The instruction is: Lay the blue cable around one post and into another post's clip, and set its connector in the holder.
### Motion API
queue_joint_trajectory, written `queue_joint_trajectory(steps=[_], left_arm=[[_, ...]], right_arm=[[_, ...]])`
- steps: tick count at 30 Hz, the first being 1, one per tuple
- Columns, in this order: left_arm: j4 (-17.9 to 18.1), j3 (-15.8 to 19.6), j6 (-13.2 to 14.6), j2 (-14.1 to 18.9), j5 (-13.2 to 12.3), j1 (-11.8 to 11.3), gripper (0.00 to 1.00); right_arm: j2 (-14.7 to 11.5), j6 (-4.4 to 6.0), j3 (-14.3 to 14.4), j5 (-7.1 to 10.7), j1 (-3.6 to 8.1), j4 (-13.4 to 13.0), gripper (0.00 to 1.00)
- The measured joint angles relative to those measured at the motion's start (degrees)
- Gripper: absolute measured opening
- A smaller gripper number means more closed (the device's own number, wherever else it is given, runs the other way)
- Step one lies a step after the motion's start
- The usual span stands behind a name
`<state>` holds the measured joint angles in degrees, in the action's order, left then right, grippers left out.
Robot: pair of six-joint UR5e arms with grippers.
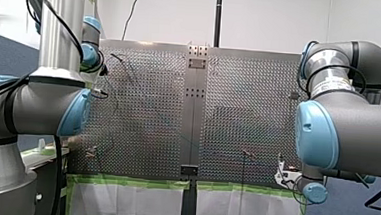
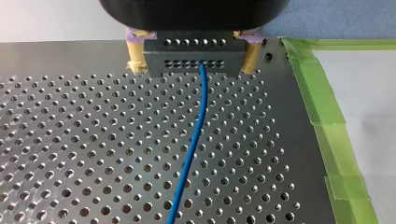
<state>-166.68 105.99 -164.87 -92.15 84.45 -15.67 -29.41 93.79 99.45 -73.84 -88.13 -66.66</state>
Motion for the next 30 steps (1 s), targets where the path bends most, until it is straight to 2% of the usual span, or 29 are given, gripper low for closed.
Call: queue_joint_trajectory(steps=[7, 17, 26, 30], left_arm=[[-0.04, 0.96, 3.29, 0.01, 3.26, -0.08, 1.0], [-0.36, 1.0, 7.66, 0.61, 6.57, 0.2, 1.0], [-2.1, 0.98, 11.81, 0.79, 6.39, 0.77, 1.0], [-2.45, 0.98, 13.9, 0.92, 5.35, 1.73, 1.0]], right_arm=[[0.08, 0.0, 0.0, 0.01, 0.04, 0.04, 0.0], [0.12, -0.14, 0.0, 0.01, 0.34, 0.32, 0.0], [0.21, -0.08, 0.0, 0.01, 0.37, 0.09, 0.0], [0.24, -0.08, 0.0, 0.01, 0.37, 0.04, 0.0]])
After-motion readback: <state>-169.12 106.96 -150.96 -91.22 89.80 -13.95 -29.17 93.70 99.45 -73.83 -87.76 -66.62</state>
